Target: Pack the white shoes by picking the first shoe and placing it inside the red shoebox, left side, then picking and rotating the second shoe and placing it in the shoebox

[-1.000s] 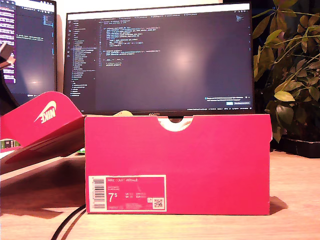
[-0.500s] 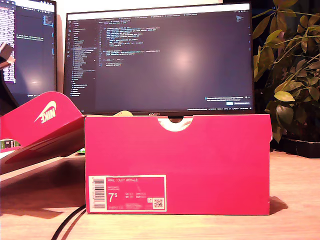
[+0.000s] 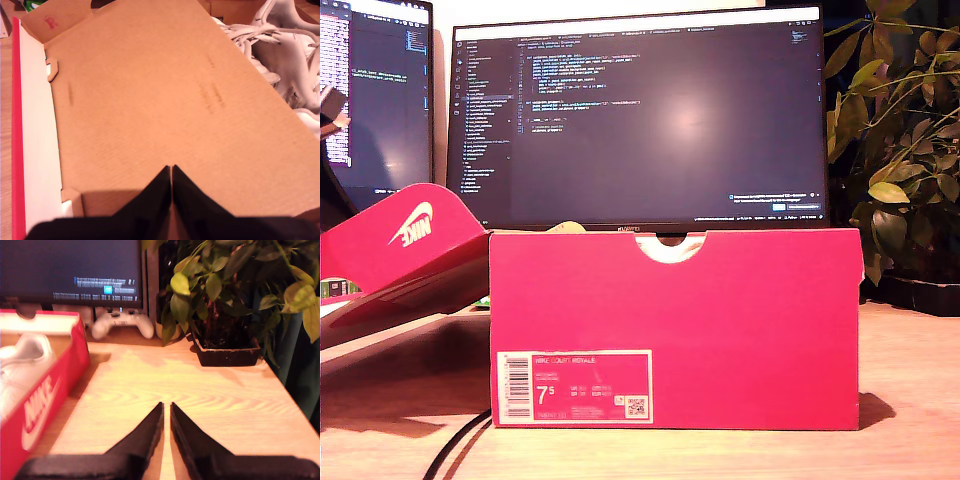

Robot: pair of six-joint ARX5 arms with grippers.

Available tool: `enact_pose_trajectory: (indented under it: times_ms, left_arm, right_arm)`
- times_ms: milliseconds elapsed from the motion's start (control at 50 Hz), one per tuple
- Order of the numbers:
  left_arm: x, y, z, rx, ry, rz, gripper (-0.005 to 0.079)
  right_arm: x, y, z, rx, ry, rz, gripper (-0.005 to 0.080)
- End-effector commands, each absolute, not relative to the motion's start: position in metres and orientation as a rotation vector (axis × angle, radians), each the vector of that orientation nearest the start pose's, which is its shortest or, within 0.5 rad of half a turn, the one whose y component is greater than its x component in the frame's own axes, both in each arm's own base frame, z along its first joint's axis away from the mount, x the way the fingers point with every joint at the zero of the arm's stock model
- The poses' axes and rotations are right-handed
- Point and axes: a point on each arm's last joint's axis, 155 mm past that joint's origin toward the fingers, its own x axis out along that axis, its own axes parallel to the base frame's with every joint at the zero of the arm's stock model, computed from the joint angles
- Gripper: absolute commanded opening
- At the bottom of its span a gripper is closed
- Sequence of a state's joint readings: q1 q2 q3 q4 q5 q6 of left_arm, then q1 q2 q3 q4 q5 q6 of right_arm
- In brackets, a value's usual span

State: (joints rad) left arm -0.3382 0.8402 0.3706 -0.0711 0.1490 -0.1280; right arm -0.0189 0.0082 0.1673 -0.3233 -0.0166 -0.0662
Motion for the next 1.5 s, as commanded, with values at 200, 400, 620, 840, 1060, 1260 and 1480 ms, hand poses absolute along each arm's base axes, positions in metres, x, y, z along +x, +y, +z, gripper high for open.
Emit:
enact_pose_trajectory:
  times_ms: [200, 400, 620, 840, 1060, 1260, 1480]
  left_arm:
    - [0.274, -0.125, 0.104, -0.072, 0.594, -0.435, -0.0018]
    - [0.274, -0.125, 0.104, -0.072, 0.594, -0.435, -0.0018]
    - [0.274, -0.125, 0.104, -0.072, 0.594, -0.434, -0.0018]
    - [0.274, -0.125, 0.104, -0.072, 0.594, -0.435, -0.0018]
    - [0.274, -0.125, 0.104, -0.072, 0.594, -0.435, -0.0018]
    - [0.274, -0.125, 0.104, -0.072, 0.594, -0.435, -0.0018]
    - [0.272, -0.124, 0.107, -0.07, 0.584, -0.436, -0.0018]
  right_arm:
    - [0.241, -0.004, 0.135, -0.101, 0.205, -0.004, -0.0013]
    - [0.238, -0.004, 0.119, -0.108, 0.261, 0.001, -0.0013]
    - [0.235, -0.004, 0.104, -0.134, 0.313, 0.009, -0.0013]
    - [0.237, -0.004, 0.104, -0.138, 0.304, 0.011, -0.0013]
    - [0.236, -0.004, 0.102, -0.137, 0.312, 0.011, -0.0013]
    - [0.236, -0.004, 0.102, -0.138, 0.314, 0.011, -0.0012]
    - [0.236, -0.004, 0.102, -0.137, 0.314, 0.011, -0.0013]
